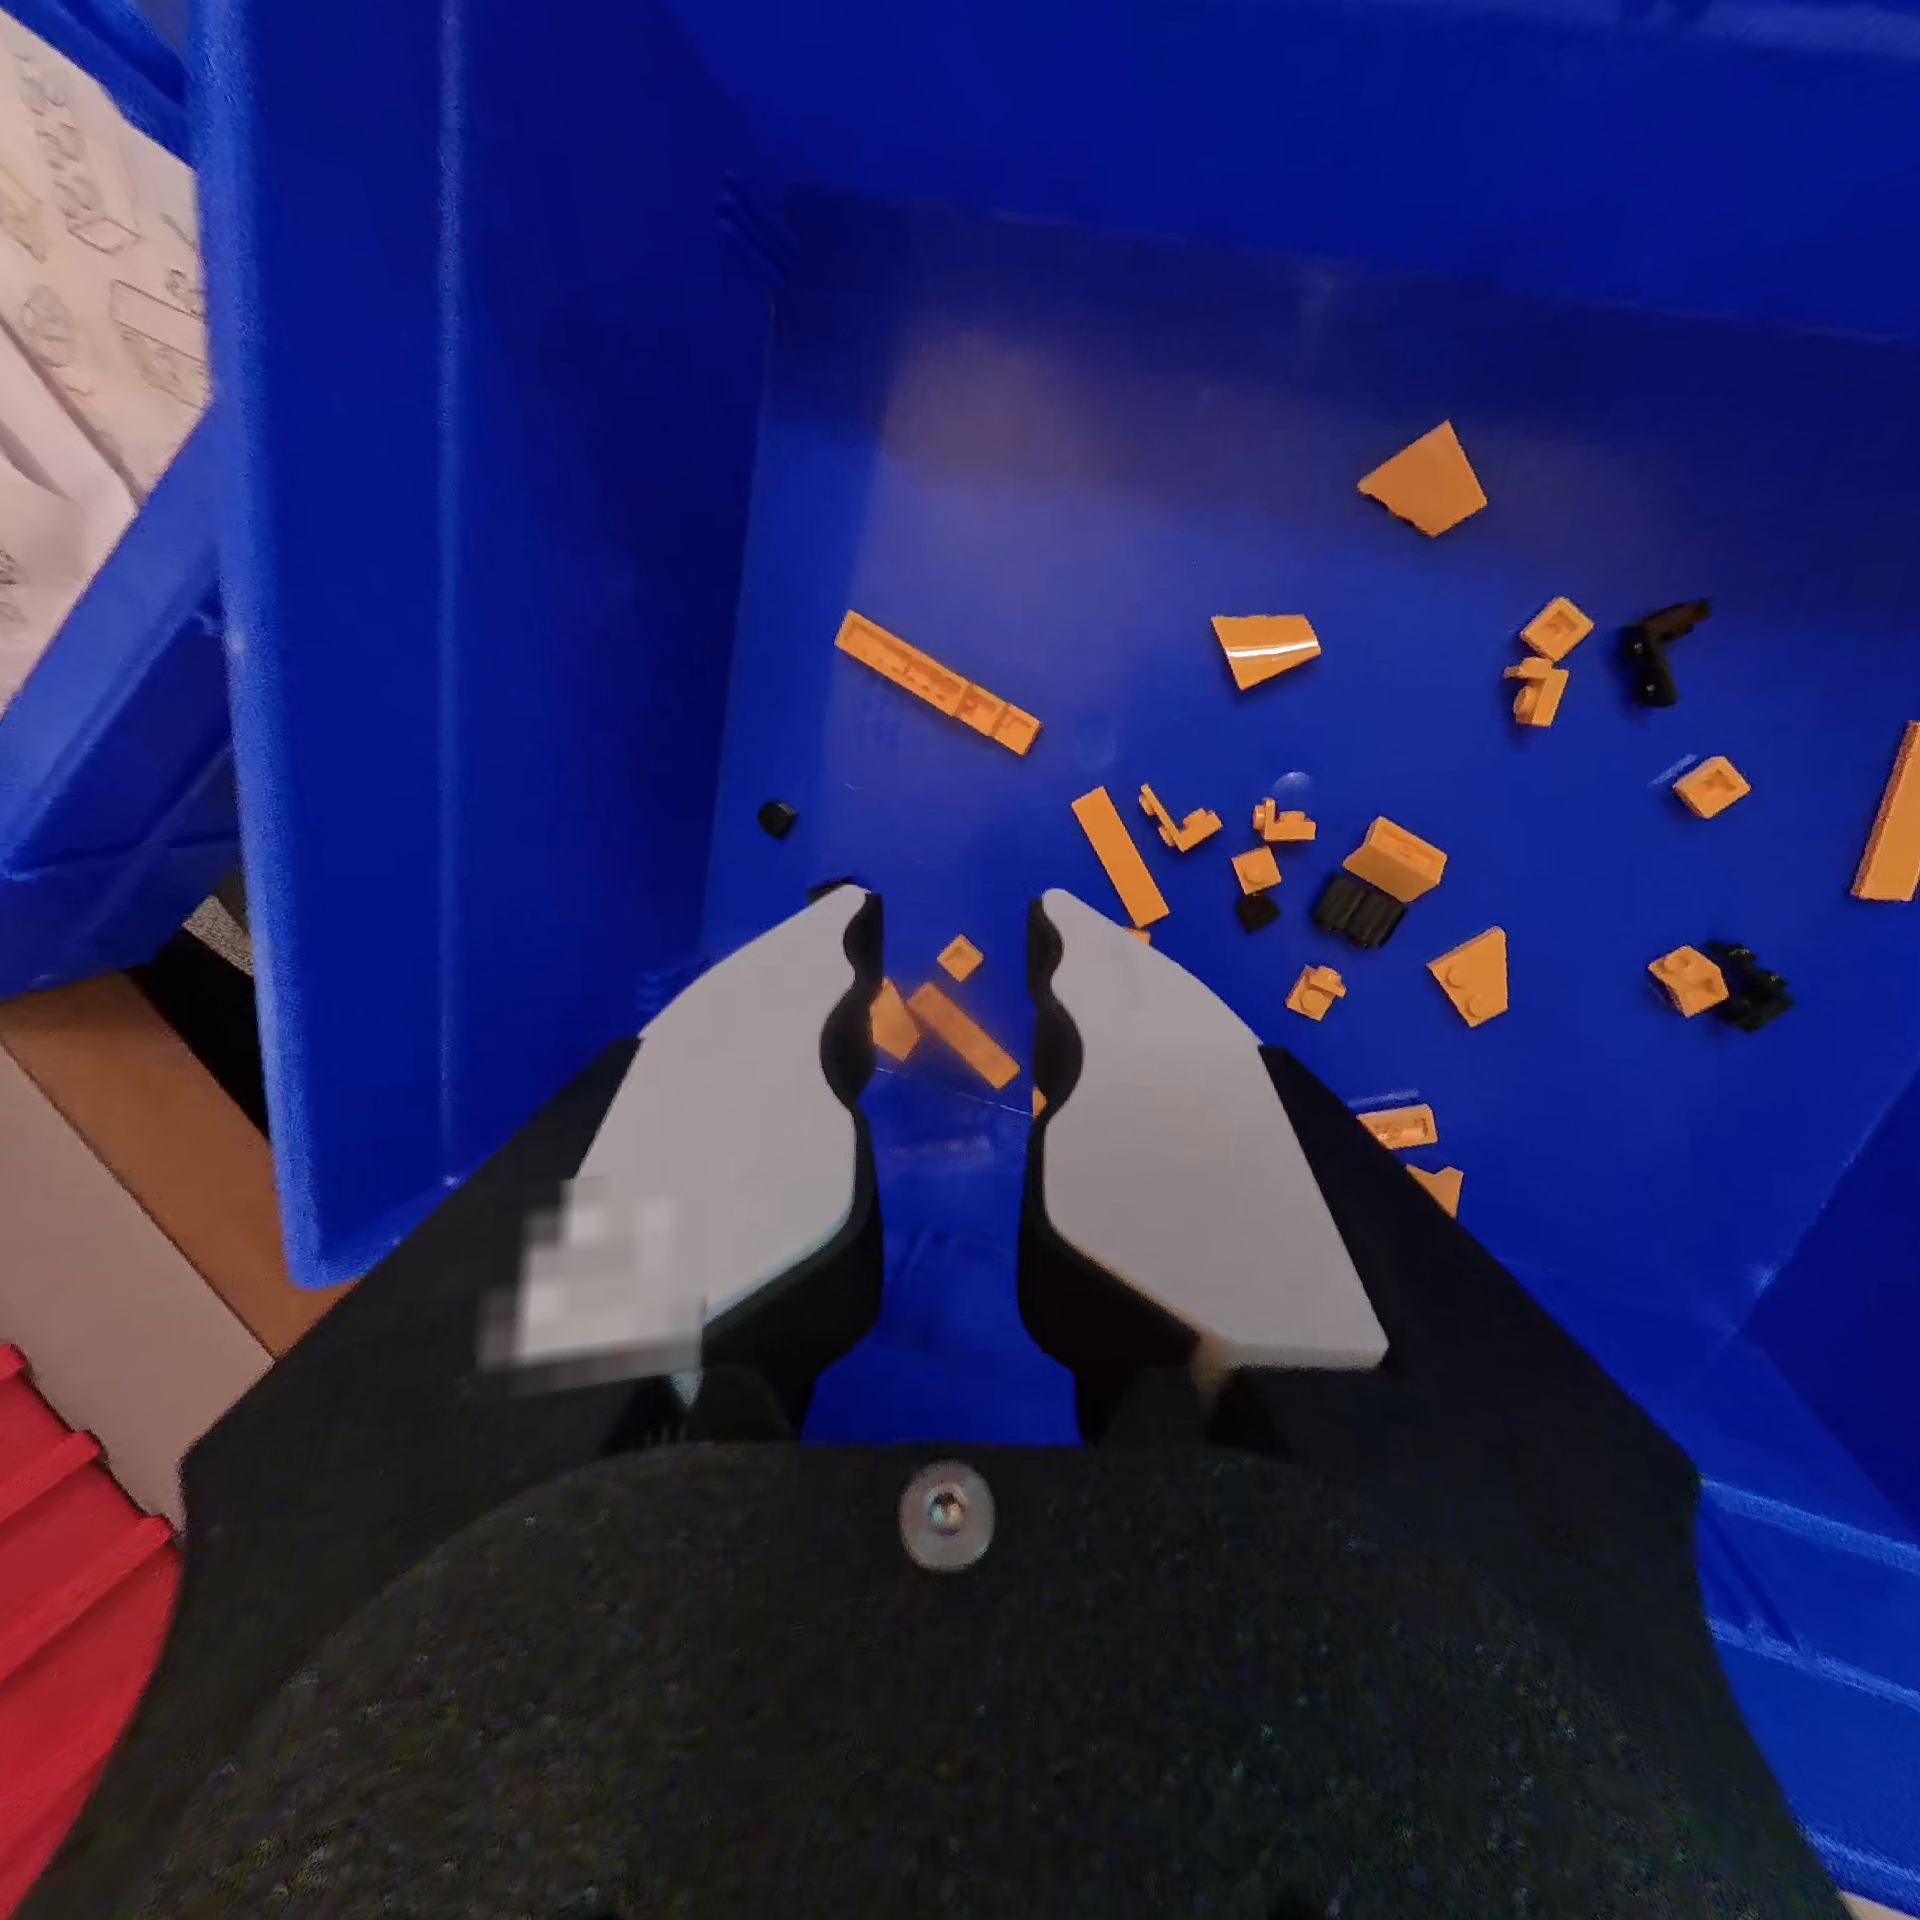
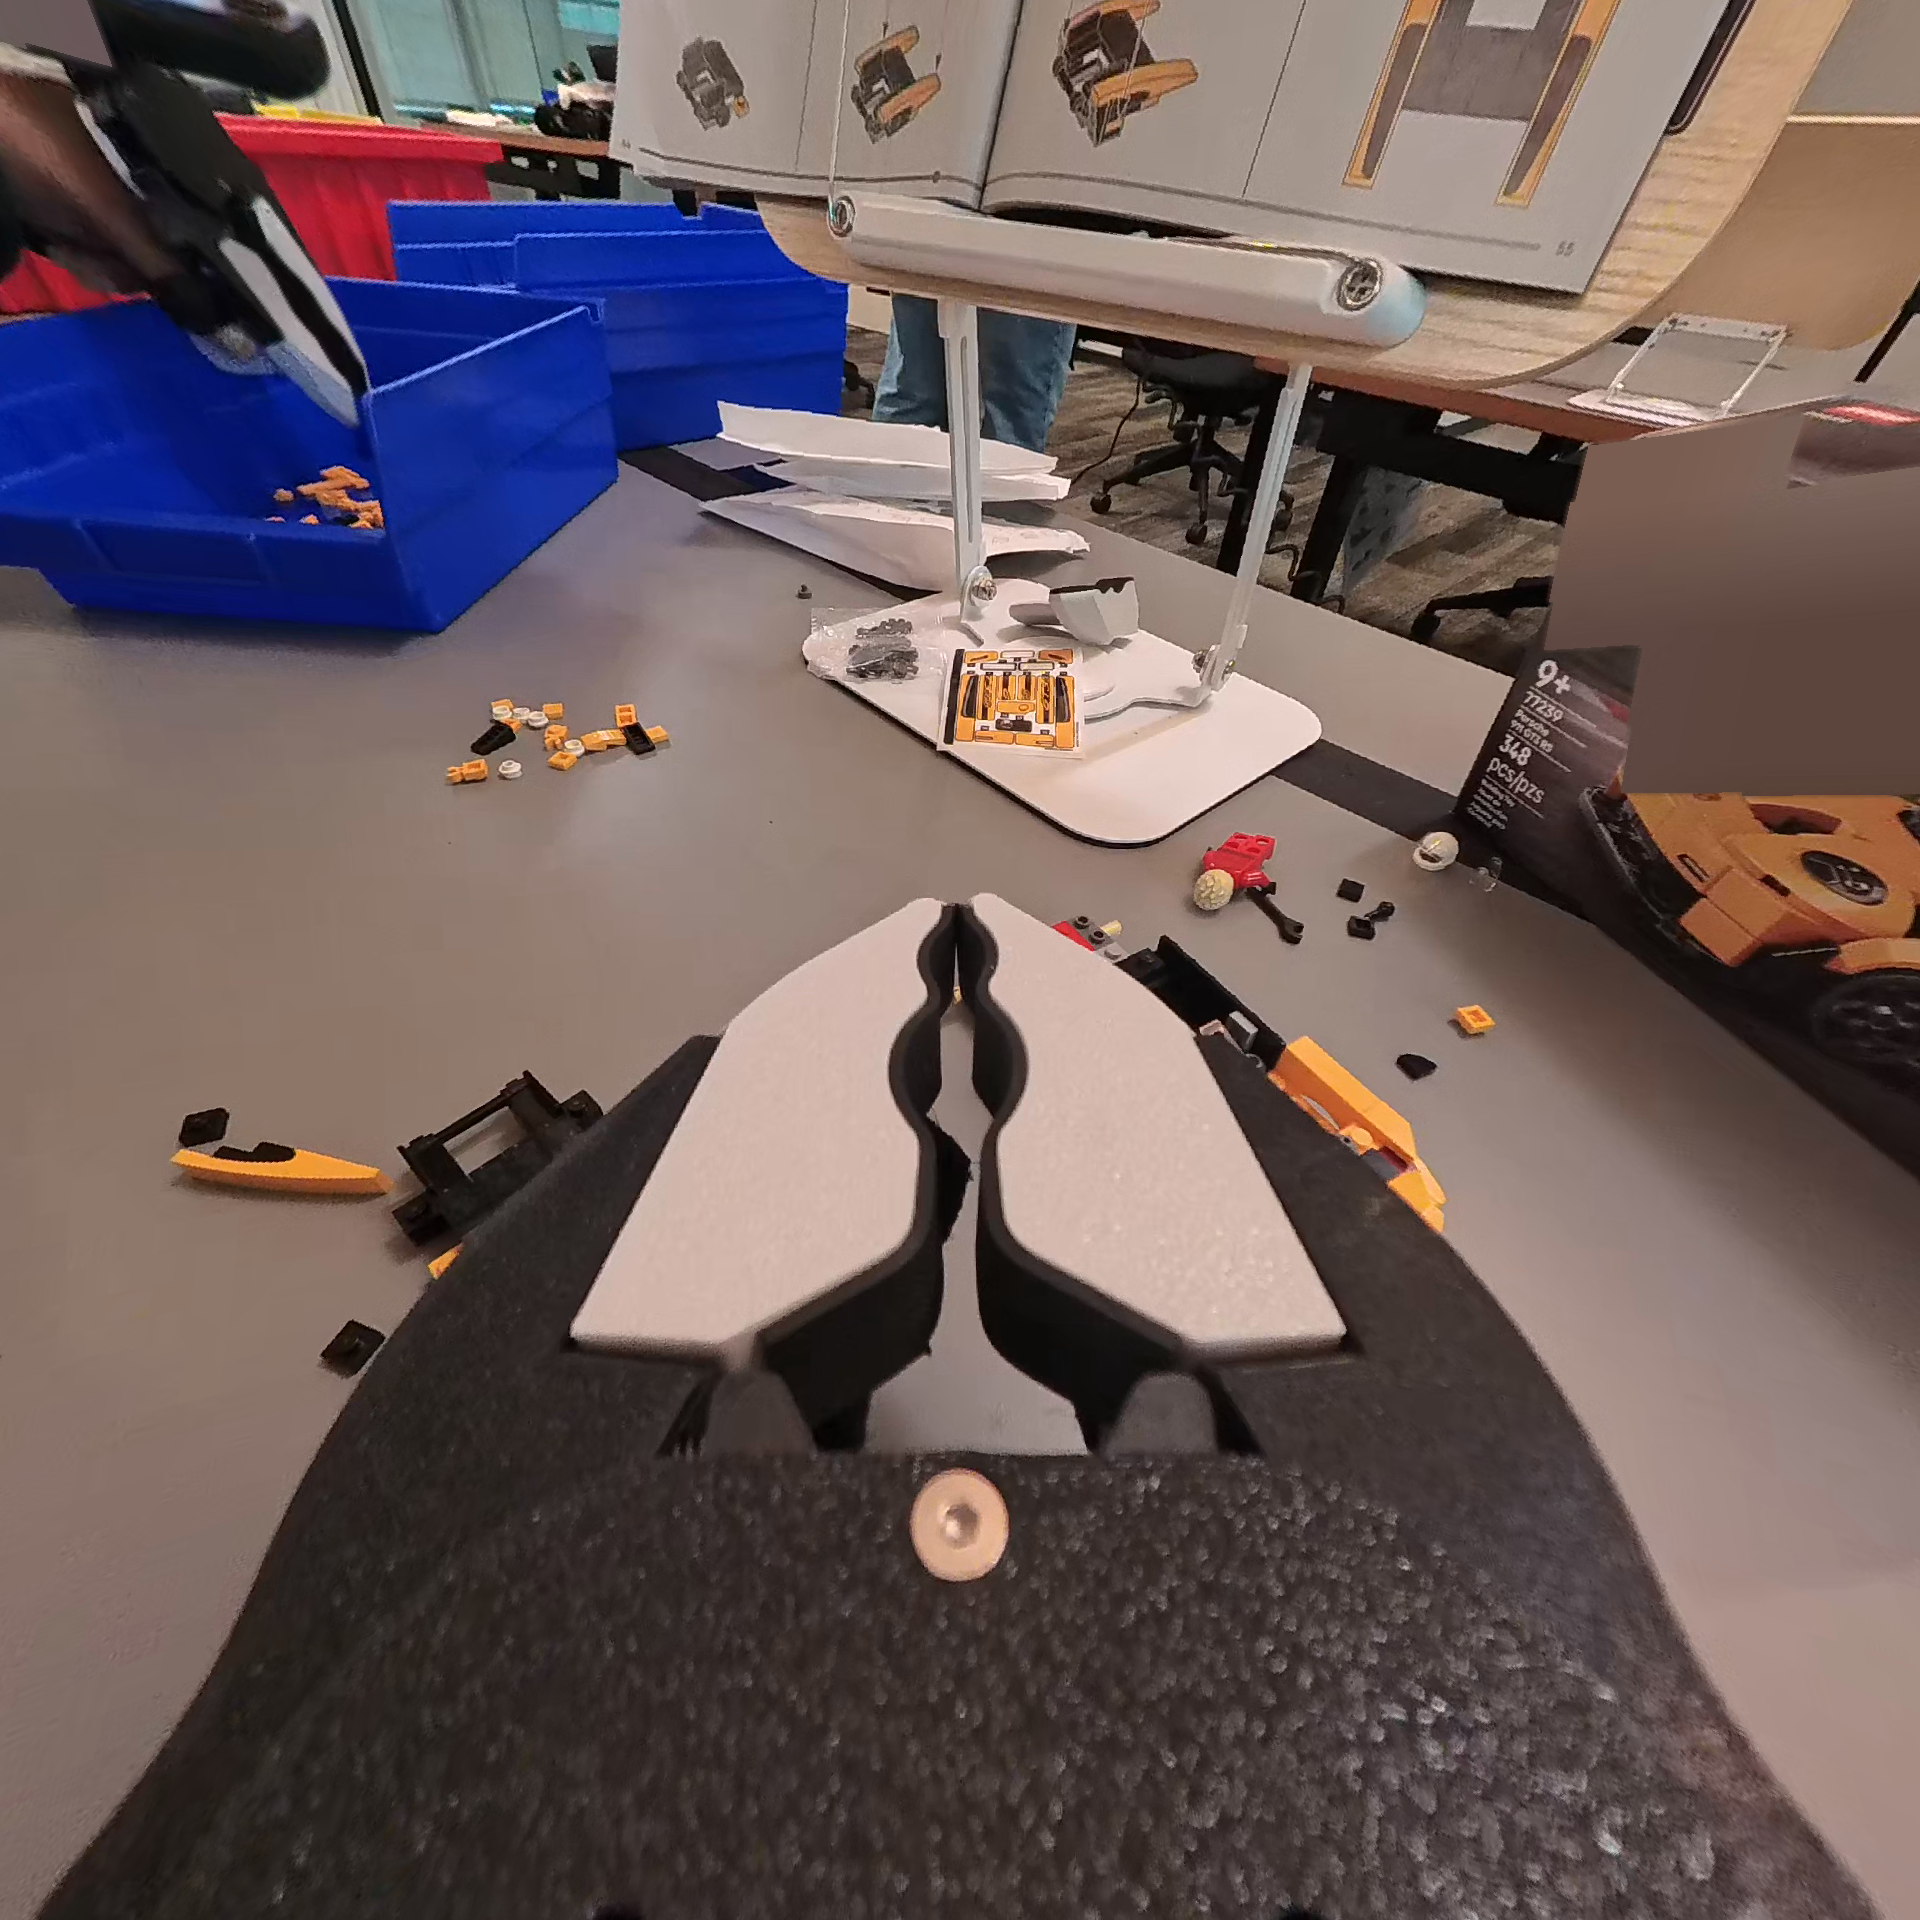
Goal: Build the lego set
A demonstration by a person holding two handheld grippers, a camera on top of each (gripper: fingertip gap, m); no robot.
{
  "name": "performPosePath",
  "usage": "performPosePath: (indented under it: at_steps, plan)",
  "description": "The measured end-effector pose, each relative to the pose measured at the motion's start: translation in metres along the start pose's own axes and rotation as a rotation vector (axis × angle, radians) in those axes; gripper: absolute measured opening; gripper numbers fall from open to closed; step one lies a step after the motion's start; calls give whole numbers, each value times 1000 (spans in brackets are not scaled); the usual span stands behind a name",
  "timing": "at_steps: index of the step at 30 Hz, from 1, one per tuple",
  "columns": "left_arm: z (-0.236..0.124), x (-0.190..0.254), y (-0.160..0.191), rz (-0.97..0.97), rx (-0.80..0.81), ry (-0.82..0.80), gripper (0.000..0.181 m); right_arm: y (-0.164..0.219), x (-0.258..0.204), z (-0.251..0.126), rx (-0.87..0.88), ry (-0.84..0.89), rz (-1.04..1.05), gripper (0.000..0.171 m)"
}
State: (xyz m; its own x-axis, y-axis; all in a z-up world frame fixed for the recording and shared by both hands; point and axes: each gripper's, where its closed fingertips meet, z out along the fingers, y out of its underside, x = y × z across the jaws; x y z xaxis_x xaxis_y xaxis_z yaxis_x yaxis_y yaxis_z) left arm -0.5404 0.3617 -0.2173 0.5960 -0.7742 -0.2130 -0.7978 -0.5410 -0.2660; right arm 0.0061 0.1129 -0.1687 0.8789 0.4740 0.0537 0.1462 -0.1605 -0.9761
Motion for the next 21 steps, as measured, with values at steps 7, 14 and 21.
performPosePath:
  at_steps: [7,14,21]
  plan:
    - [1,1,9,33,-52,27,30,1,0,0,-5,-2,2,0]
    - [3,-10,9,34,-92,24,29,5,0,3,-20,-3,5,0]
    - [23,-10,5,-74,-216,34,19,9,0,5,-35,-2,12,0]
